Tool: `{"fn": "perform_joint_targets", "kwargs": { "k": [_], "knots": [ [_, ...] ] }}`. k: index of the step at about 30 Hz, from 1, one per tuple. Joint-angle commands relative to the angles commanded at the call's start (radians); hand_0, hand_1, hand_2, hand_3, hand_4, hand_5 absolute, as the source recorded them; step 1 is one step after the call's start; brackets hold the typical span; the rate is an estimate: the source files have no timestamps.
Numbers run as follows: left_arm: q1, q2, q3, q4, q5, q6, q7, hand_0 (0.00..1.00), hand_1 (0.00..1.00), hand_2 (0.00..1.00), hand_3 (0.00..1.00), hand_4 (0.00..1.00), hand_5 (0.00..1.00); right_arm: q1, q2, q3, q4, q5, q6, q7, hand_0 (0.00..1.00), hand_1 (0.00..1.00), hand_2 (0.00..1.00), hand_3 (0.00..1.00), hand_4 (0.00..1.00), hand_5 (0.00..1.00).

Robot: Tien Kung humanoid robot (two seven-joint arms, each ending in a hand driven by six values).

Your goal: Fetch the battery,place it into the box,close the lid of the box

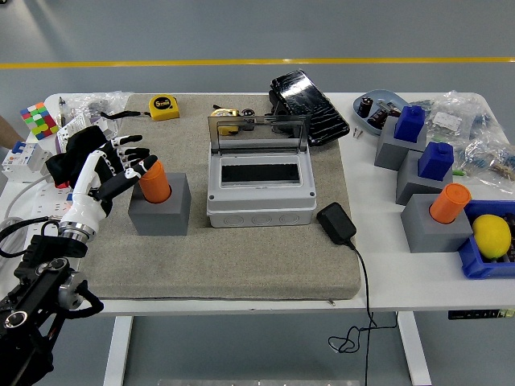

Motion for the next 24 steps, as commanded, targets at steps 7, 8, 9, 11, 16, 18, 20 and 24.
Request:
{"fn": "perform_joint_targets", "kwargs": {
  "k": [7, 8, 9, 11, 16, 18, 20, 24],
  "knots": [
    [-0.007, -0.005, 0.029, 0.002, 0.003, -0.001, -0.004, 0.614, 0.634, 0.558, 0.658, 0.998, 0.176, 0.001, 0.0, 0.0, 0.0, 0.001, 0.001, 0.0, 0.607, 0.659, 0.683, 0.588, 0.986, 0.559],
    [-0.008, -0.006, 0.035, 0.002, 0.005, -0.001, -0.005, 0.614, 0.634, 0.558, 0.658, 0.998, 0.176, 0.001, 0.0, 0.0, 0.0, 0.001, 0.001, 0.0, 0.607, 0.659, 0.683, 0.588, 0.986, 0.559],
    [-0.008, -0.007, 0.039, 0.002, 0.005, -0.001, -0.006, 0.614, 0.634, 0.558, 0.658, 0.998, 0.176, 0.001, 0.0, -0.002, 0.0, 0.002, 0.001, 0.001, 0.607, 0.659, 0.683, 0.588, 0.986, 0.559],
    [-0.008, -0.009, 0.044, 0.002, 0.004, 0.0, -0.009, 0.61, 0.626, 0.553, 0.662, 0.998, 0.149, 0.001, 0.0, -0.001, 0.0, 0.001, 0.001, 0.0, 0.611, 0.659, 0.683, 0.588, 0.986, 0.558],
    [-0.012, -0.012, 0.063, 0.004, 0.005, 0.008, -0.015, 0.61, 0.626, 0.553, 0.662, 0.998, 0.149, 0.001, 0.0, 0.0, 0.0, 0.001, 0.002, 0.0, 0.611, 0.659, 0.683, 0.588, 0.986, 0.558],
    [-0.013, -0.013, 0.071, 0.006, 0.009, 0.014, -0.019, 0.578, 0.608, 0.544, 0.641, 0.998, 0.099, 0.001, 0.0, 0.0, 0.0, 0.001, 0.002, 0.0, 0.61, 0.659, 0.683, 0.588, 0.987, 0.558],
    [-0.014, -0.016, 0.076, 0.007, 0.01, 0.018, -0.023, 0.578, 0.608, 0.544, 0.641, 0.998, 0.099, 0.001, 0.0, 0.0, 0.0, 0.0, 0.002, 0.0, 0.61, 0.659, 0.683, 0.588, 0.987, 0.558],
    [-0.016, -0.02, 0.078, 0.004, 0.01, 0.029, -0.035, 0.519, 0.546, 0.518, 0.607, 0.998, 0.033, 0.0, 0.0, 0.001, 0.0, -0.001, 0.002, 0.0, 0.611, 0.659, 0.683, 0.588, 0.987, 0.557]
  ]
}}
